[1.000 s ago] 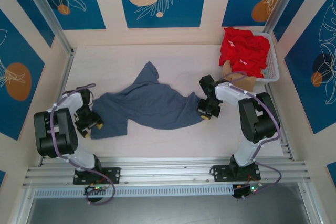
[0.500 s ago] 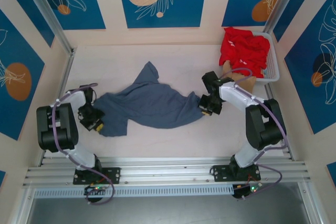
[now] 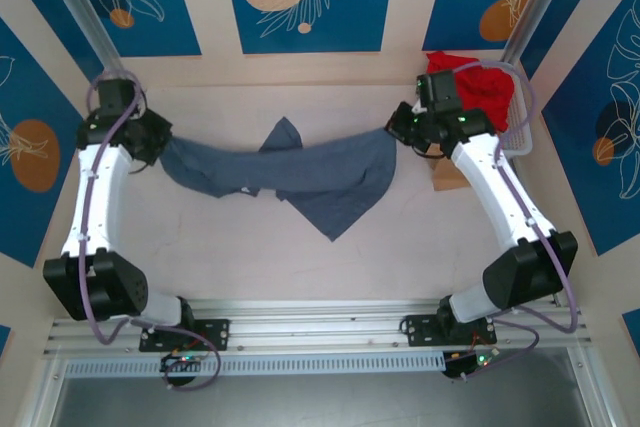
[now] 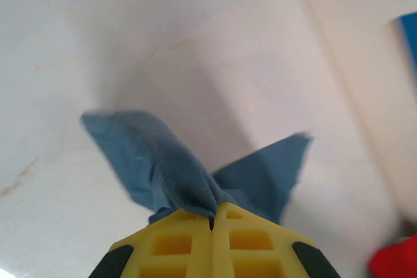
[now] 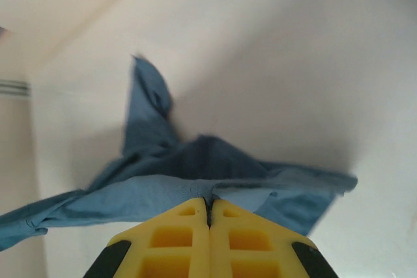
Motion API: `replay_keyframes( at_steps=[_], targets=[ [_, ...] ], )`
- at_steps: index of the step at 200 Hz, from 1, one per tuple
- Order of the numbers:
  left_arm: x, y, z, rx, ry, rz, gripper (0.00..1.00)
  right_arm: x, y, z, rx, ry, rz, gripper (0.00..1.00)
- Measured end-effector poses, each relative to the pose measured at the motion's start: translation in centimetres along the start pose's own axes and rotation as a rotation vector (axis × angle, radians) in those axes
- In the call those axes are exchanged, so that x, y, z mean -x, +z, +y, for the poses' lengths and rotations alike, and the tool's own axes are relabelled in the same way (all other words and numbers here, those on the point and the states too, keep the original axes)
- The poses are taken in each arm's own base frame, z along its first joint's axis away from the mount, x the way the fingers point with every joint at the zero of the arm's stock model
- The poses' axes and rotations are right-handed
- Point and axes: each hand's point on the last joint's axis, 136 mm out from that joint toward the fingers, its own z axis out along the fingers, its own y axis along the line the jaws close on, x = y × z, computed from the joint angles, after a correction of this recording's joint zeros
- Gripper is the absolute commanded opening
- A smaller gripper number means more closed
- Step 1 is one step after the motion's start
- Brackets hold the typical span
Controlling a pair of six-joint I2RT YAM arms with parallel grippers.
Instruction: Fold and stack the t-shirts
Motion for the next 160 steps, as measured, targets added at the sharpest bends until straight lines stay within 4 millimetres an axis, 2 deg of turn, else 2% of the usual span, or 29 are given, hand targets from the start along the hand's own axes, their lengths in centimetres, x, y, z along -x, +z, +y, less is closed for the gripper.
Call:
replay_keyframes(
  at_steps=[25,41,67,87,110,124,138,150,160],
  targets=[
    [3.2,-6.2,-4.7,-0.156,-0.005,-0.14,0.0,2.4,-4.8,3.2,0.123,-0.039,-0.124,0.0],
    [4.2,-10.7,-6.4,-0.249,-0.001,-0.22,0.0,2.8,-8.3,4.7,0.197,-0.065,-0.192,0.0],
    [4.3,-18.1,-7.7,-0.393,0.005,-0.332,0.0,2.5,-15.3,6.4,0.331,-0.112,-0.312,0.0],
    [4.4,-23.4,-8.4,-0.499,0.007,-0.419,0.0,1.6,-20.6,7.0,0.42,-0.141,-0.4,0.0],
    [5.0,-28.0,-9.7,-0.598,0.0,-0.496,0.0,0.8,-24.8,7.3,0.485,-0.16,-0.467,0.0],
    [5.5,-29.7,-10.6,-0.645,-0.006,-0.524,0.0,0.7,-25.8,7.6,0.505,-0.166,-0.483,0.0],
    [6.1,-29.6,-11.6,-0.67,-0.015,-0.521,0.0,0.9,-25.2,7.7,0.501,-0.165,-0.471,0.0],
    [6.5,-27.8,-12.6,-0.669,-0.023,-0.482,0.0,1.4,-23.8,7.9,0.489,-0.157,-0.45,0.0],
    [7.0,-24.9,-13.7,-0.653,-0.026,-0.429,0.0,2.1,-22.0,8.2,0.479,-0.147,-0.427,0.0]
  ],
)
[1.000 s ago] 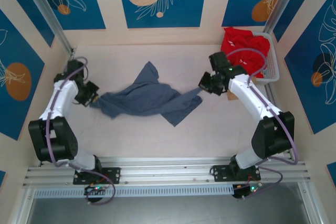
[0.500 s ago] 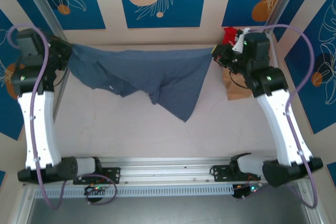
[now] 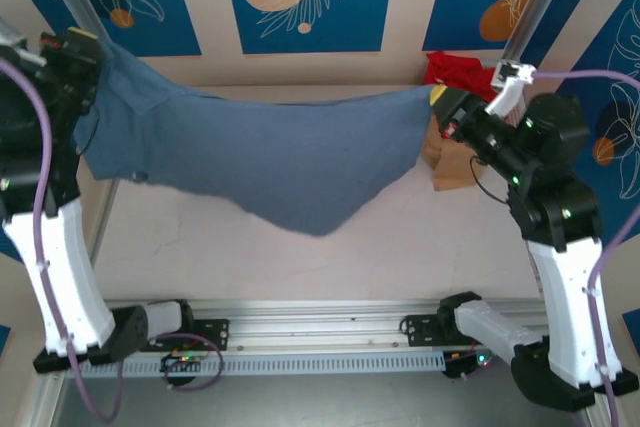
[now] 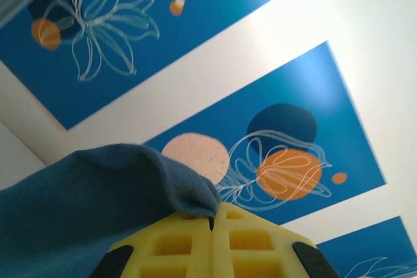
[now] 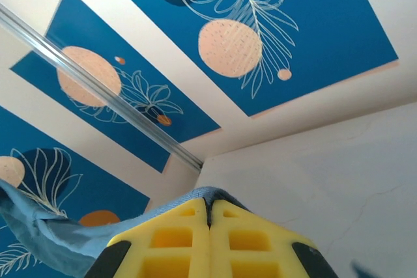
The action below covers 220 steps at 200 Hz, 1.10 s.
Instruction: Fold and stack the t-shirts
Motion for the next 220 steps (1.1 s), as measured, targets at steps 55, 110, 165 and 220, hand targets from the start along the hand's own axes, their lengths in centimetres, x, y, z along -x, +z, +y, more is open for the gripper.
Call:
replay_keyframes(
  at_steps=[55,110,165,220],
  targets=[
    [-6.9,17.0,9.5,0.16,-0.087,0.303,0.0,-1.7,13.5,-7.8,-0.092,0.127,0.15,0.0],
    [-3.8,20.8,2.9,-0.07,-0.065,0.264,0.0,4.0,20.2,-9.1,-0.036,0.171,0.15,0.0],
    [1.2,10.4,-7.8,-0.333,0.028,0.113,0.0,12.5,14.2,-4.5,0.083,0.104,-0.032,0.0],
    [-6.9,2.0,2.0,-0.118,0.029,0.239,0.0,5.5,13.0,-8.8,-0.02,0.205,0.097,0.0]
  ],
)
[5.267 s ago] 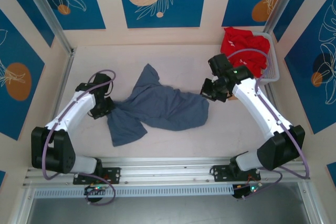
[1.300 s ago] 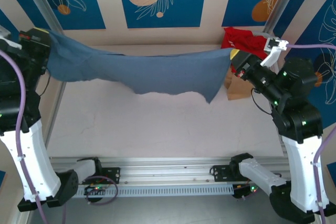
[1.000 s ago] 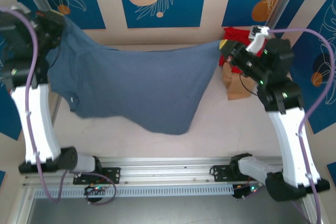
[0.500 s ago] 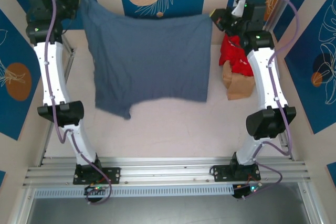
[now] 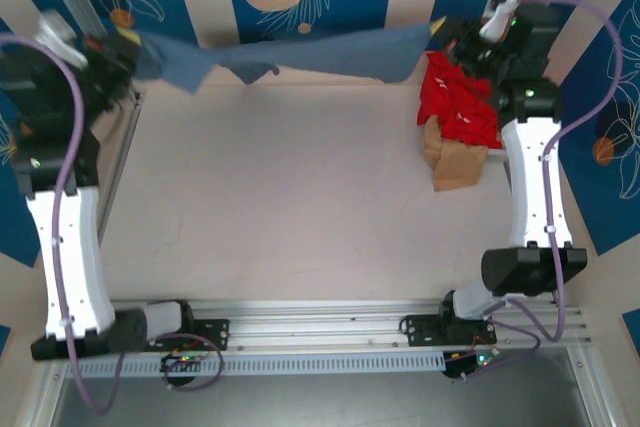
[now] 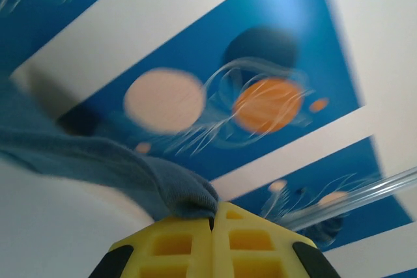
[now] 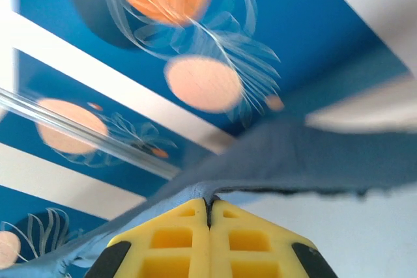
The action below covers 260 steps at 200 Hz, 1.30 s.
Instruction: Fold and stack the t-shirts
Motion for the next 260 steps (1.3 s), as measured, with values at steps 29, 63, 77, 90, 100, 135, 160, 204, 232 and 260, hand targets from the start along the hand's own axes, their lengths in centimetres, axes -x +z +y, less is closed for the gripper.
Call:
replay_keyframes(
  at_steps=[29,63,77,90,100,135,160,204,232,260],
  targets=[
    [-11.3,0.4,13.4,0.302,-0.102,0.221,0.0,-9.9,2.0,-12.7,-0.279,0.199,0.183,0.0],
    [-24.7,-6.2,28.5,0.713,-0.264,0.455,0.0,-21.8,-0.9,-24.8,-0.639,0.386,0.389,0.0],
    [-28.2,-9.0,32.3,0.81,-0.321,0.503,0.0,-24.2,-1.9,-26.5,-0.717,0.405,0.44,0.0],
    [-30.5,-10.9,35.0,0.898,-0.37,0.539,0.0,-25.2,-2.1,-27.5,-0.772,0.402,0.469,0.0],
    [-31.7,-11.9,36.2,0.957,-0.394,0.565,0.0,-26.0,-2.2,-28.2,-0.817,0.395,0.491,0.0],
    [-32.6,-12.0,36.0,0.999,-0.407,0.61,0.0,-28.0,-4.6,-29.7,-0.994,0.344,0.546,0.0],
    [-32.5,-11.1,35.3,0.991,-0.409,0.619,0.0,-28.4,-6.4,-29.9,-1.042,0.322,0.542,0.0],
    [-33.0,-11.2,35.7,1.024,-0.42,0.639,0.0,-29.1,-8.6,-30.7,-1.117,0.309,0.553,0.0],
    [-33.0,-11.3,35.6,1.033,-0.421,0.643,0.0,-29.3,-9.9,-30.6,-1.154,0.299,0.551,0.0],
    [-32.7,-11.5,35.1,1.038,-0.42,0.639,0.0,-29.3,-11.6,-29.8,-1.162,0.296,0.541,0.0]
  ],
)
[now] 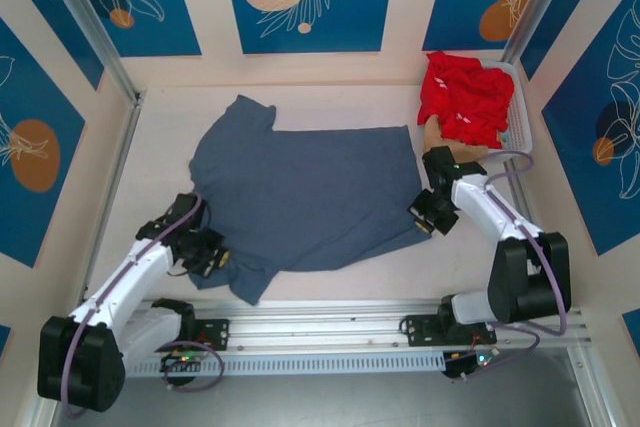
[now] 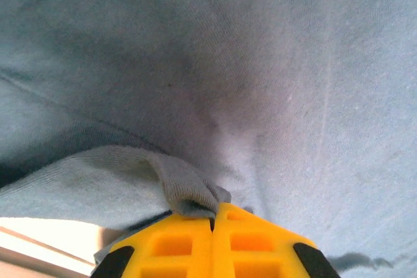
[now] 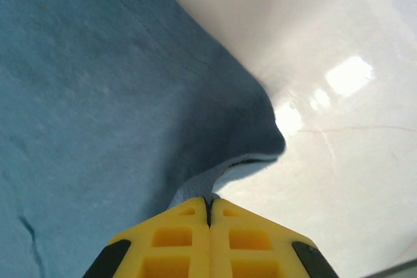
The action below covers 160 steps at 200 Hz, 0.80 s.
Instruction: Fold and stack the t-shirts
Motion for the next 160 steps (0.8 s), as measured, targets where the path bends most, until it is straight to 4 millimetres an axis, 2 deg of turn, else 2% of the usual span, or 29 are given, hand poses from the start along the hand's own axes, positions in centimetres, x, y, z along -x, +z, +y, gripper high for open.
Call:
replay_keyframes(
  at_steps=[30,64,81,102,120,140,160],
  targets=[
    [0.1,-0.6,-0.5,-0.007,0.005,-0.01,0.0,-1.1,-0.1,-1.3,-0.018,0.003,0.016,0.0],
    [0.5,0.2,0.0,0.052,0.008,-0.013,0.0,-3.4,2.4,-3.9,-0.099,0.009,0.101,0.0],
    [0.8,1.1,0.6,0.108,0.003,-0.009,0.0,-4.0,3.3,-4.3,-0.125,0.013,0.14,0.0],
    [1.3,2.8,1.1,0.19,-0.011,0.002,0.0,-4.1,4.5,-3.9,-0.141,0.007,0.172,0.0],
    [1.7,3.7,0.7,0.248,-0.019,0.014,0.0,-4.1,5.4,-3.1,-0.161,-0.006,0.201,0.0],
    [2.7,4.3,-1.2,0.25,-0.015,0.015,0.0,-3.6,5.7,-1.4,-0.169,-0.023,0.222,0.0],
    [3.8,4.9,-3.2,0.238,-0.031,0.041,0.0,-2.5,5.9,1.3,-0.146,-0.035,0.23,0.0]
  ],
)
